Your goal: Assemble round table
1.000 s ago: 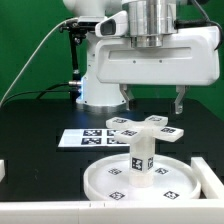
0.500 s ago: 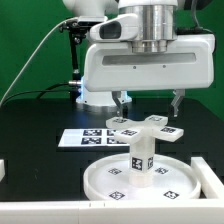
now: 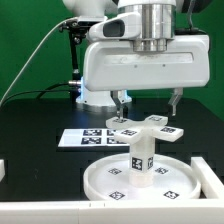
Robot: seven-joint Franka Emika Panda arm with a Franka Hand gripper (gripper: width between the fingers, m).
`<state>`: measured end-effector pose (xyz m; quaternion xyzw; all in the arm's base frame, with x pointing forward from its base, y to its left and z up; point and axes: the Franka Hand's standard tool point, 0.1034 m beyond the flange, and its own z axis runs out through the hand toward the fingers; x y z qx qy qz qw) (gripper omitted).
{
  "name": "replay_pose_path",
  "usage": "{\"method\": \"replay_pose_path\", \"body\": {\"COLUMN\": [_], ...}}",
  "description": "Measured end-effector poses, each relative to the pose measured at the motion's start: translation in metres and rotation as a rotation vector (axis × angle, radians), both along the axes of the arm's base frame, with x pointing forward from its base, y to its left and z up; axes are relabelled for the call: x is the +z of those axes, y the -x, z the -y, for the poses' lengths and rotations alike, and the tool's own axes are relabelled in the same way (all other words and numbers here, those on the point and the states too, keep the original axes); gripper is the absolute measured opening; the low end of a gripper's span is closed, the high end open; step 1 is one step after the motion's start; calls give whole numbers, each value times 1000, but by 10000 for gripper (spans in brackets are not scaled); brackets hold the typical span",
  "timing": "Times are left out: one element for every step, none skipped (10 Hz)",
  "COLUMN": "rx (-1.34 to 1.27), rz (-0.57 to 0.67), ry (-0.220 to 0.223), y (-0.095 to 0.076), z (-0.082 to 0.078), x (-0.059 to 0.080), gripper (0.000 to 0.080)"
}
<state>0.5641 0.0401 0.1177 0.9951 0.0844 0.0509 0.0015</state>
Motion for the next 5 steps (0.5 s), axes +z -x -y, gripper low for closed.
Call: {"method": "replay_pose_path", "body": {"rx": [-9, -12, -15, -17, -20], "rz": [-4, -9, -8, -14, -17], "ry": [2, 6, 10, 10, 9], "y": [0, 2, 3, 4, 5], "z": [4, 4, 2, 1, -2], "x": [-3, -8, -14, -17, -19], "gripper": [649, 649, 649, 649, 649]}}
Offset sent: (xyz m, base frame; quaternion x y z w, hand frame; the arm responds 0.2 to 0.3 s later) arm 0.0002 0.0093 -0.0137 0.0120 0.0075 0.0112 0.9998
